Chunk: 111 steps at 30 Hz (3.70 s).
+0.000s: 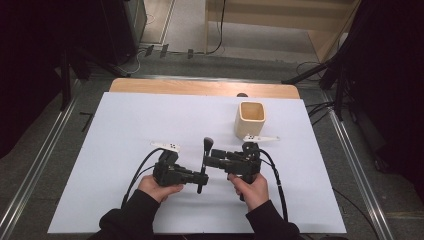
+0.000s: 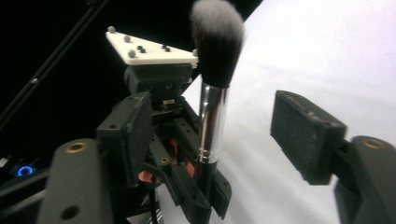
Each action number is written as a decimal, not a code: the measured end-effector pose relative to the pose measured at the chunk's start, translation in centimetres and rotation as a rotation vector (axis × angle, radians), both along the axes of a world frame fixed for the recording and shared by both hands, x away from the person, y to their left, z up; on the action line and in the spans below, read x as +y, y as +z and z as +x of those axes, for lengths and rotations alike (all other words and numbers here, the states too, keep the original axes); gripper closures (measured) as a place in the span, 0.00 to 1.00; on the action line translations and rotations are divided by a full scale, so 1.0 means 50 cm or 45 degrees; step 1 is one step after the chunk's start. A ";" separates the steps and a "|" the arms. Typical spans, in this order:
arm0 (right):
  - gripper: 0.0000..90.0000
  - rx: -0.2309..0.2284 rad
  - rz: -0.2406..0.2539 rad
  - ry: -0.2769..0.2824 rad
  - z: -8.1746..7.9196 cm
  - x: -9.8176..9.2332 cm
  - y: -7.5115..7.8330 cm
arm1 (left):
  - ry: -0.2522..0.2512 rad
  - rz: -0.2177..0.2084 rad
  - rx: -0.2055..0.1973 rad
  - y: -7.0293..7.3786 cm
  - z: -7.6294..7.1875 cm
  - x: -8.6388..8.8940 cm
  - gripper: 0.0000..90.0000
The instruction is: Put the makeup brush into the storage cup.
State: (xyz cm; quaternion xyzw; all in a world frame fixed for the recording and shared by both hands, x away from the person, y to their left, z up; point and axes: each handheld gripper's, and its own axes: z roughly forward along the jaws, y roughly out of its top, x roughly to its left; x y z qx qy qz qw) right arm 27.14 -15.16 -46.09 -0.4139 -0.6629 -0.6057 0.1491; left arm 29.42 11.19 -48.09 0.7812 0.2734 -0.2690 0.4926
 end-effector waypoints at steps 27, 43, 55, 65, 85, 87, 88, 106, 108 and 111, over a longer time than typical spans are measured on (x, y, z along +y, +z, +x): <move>0.81 0.023 0.005 -0.056 -0.003 0.021 -0.019 | 0.012 -0.042 0.047 -0.013 -0.006 -0.012 0.89; 0.86 0.062 0.022 -0.012 -0.001 0.022 -0.021 | -0.012 -0.016 0.039 -0.018 -0.006 -0.016 0.82; 0.86 0.030 -0.015 -0.018 0.000 0.010 -0.016 | 0.014 0.059 -0.004 -0.005 -0.001 0.000 0.56; 0.86 0.004 -0.067 -0.034 0.002 -0.002 -0.010 | 0.065 0.198 -0.131 0.016 0.000 0.022 0.43; 0.86 -0.092 -0.229 -0.065 0.008 -0.027 0.009 | 0.033 0.397 -0.258 0.028 -0.018 0.055 0.36; 0.86 -0.109 -0.257 -0.079 0.008 -0.031 0.013 | 0.025 0.420 -0.284 0.029 -0.020 0.057 0.35; 0.86 -0.119 -0.268 -0.085 0.008 -0.032 0.014 | 0.027 0.432 -0.296 0.029 -0.021 0.058 0.35; 0.87 -0.215 -0.411 -0.223 0.002 -0.069 0.039 | 0.014 0.541 -0.475 0.034 -0.032 0.092 0.36; 0.87 -0.231 -0.427 -0.235 0.002 -0.072 0.042 | 0.004 0.547 -0.486 0.034 -0.032 0.094 0.36; 0.87 -0.240 -0.448 -0.253 0.001 -0.076 0.045 | -0.006 0.551 -0.501 0.035 -0.035 0.096 0.36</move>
